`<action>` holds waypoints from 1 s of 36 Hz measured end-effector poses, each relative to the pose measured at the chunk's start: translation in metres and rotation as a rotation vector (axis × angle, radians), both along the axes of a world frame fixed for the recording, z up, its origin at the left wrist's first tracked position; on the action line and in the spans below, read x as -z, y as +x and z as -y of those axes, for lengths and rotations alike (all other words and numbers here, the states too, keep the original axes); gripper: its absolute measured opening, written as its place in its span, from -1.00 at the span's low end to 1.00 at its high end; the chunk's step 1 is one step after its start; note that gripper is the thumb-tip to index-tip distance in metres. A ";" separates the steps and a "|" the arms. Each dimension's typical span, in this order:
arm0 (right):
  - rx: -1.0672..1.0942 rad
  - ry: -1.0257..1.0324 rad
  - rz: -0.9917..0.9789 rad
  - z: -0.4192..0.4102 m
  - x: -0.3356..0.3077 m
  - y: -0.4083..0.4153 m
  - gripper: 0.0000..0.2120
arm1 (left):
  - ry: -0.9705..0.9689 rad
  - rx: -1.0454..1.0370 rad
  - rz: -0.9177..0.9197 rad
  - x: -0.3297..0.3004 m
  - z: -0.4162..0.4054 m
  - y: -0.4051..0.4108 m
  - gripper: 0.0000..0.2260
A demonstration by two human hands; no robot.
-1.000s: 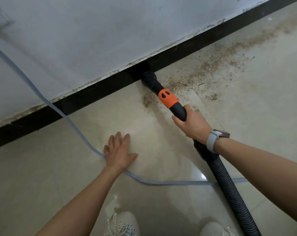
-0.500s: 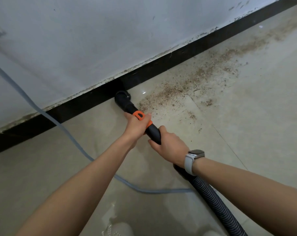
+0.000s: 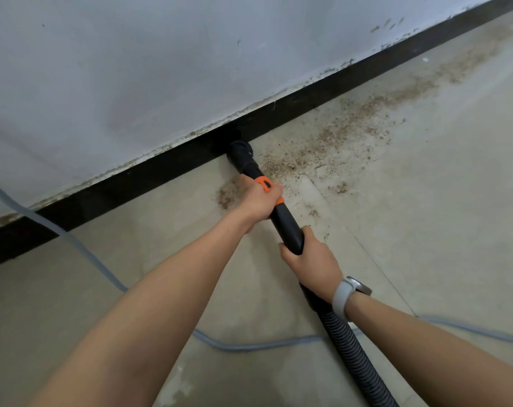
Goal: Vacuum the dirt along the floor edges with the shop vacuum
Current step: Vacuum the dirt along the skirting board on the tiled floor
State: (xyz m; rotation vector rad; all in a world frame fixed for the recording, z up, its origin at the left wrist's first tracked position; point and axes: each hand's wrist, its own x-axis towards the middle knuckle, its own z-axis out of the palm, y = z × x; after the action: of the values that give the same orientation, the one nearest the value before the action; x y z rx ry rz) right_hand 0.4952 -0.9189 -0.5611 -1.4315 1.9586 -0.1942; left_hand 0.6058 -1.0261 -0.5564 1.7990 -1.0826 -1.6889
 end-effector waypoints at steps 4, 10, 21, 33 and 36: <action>0.025 -0.019 -0.103 0.008 0.002 -0.008 -0.73 | -0.022 0.045 -0.032 -0.002 0.002 -0.016 -0.38; 0.049 -0.003 -0.039 0.012 0.002 -0.015 -0.75 | -0.024 0.024 -0.085 0.000 0.001 -0.032 -0.51; -0.088 -0.003 0.100 -0.036 -0.016 0.022 -0.75 | -0.056 -0.127 -0.040 -0.013 -0.060 0.014 -0.48; -0.281 0.136 0.162 -0.069 -0.027 0.034 -0.77 | 0.010 -0.340 -0.005 -0.014 -0.127 0.051 -0.51; -0.225 0.163 0.158 -0.075 -0.028 0.024 -0.73 | 0.023 -0.340 -0.046 -0.015 -0.131 0.038 -0.54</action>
State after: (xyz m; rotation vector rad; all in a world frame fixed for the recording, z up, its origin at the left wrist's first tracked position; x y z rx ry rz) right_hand 0.5193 -0.8439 -0.5328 -1.4690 1.6336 -0.0424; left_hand 0.6436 -0.8955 -0.5417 1.8267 -0.6919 -1.5332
